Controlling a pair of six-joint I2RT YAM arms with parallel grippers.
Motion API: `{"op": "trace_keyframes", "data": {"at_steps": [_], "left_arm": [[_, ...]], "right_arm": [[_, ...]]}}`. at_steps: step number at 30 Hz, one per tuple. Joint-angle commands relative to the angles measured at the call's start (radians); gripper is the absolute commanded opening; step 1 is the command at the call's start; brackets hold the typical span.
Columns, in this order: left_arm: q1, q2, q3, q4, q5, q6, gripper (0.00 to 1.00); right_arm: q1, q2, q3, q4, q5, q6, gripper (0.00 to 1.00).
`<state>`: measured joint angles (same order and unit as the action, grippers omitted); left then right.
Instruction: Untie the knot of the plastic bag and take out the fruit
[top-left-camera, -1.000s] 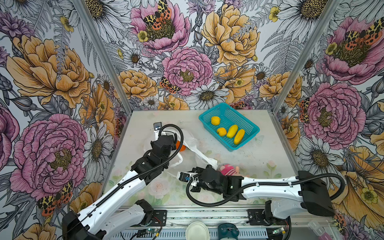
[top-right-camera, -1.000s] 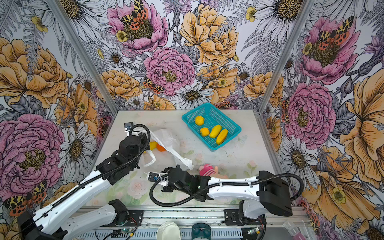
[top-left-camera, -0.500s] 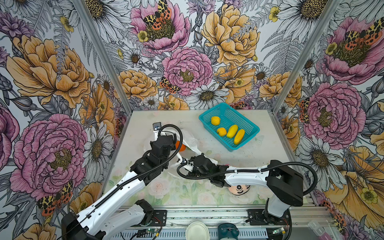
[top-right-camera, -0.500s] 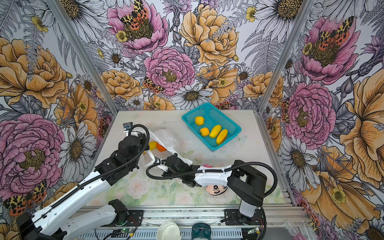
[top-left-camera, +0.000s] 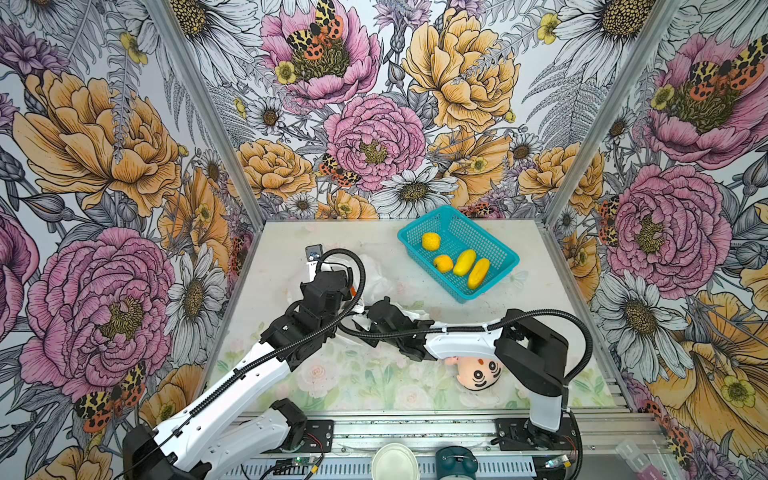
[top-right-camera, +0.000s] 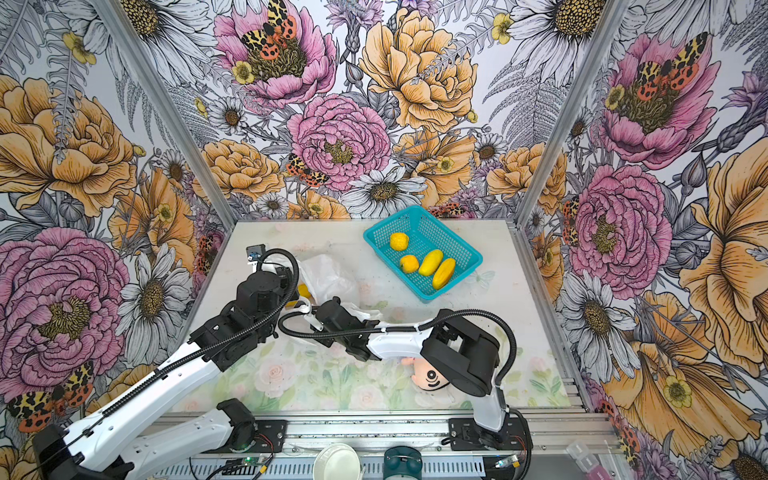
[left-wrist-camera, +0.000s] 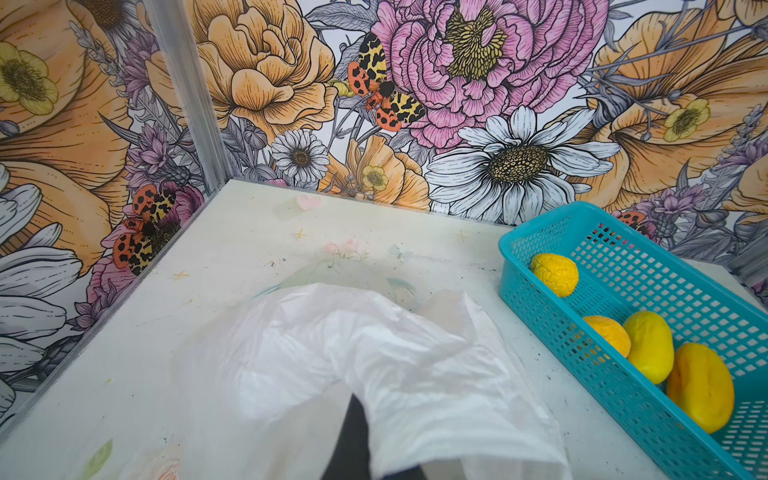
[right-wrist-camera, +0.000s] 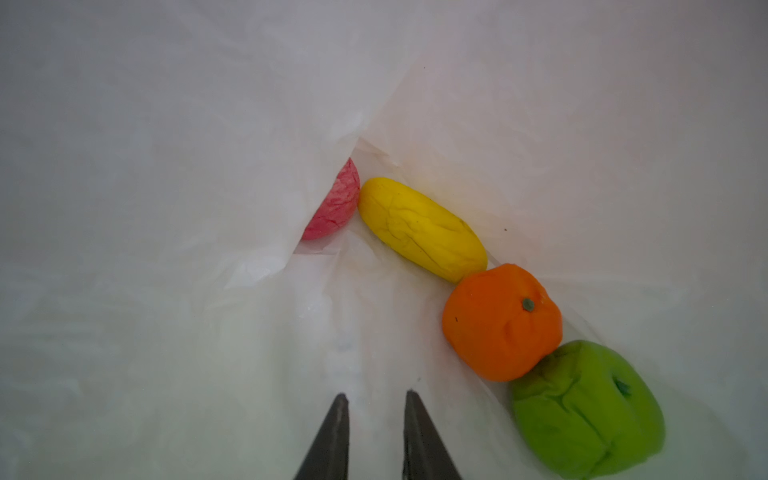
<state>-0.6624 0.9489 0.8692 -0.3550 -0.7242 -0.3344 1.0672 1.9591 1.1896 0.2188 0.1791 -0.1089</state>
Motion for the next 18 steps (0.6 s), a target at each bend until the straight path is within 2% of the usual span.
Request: {"op": "trace_keyframes", "data": {"at_steps": [1,8,13,18], "left_arm": [[0.006,-0.015,-0.013,-0.004,0.022,-0.009,0.00],[0.003,-0.013,-0.012,-0.002,0.029,-0.008,0.00],[0.001,-0.010,-0.010,-0.001,0.034,-0.007,0.00],[0.001,-0.011,-0.010,0.000,0.035,-0.004,0.00]], "right_arm": [[-0.002,0.081,0.099,-0.092,0.128,0.058,0.30],[-0.011,0.218,0.300,-0.228,0.284,0.136,0.63],[-0.025,0.292,0.395,-0.271,0.327,0.156,0.76],[-0.049,0.360,0.490,-0.325,0.342,0.183,0.81]]}}
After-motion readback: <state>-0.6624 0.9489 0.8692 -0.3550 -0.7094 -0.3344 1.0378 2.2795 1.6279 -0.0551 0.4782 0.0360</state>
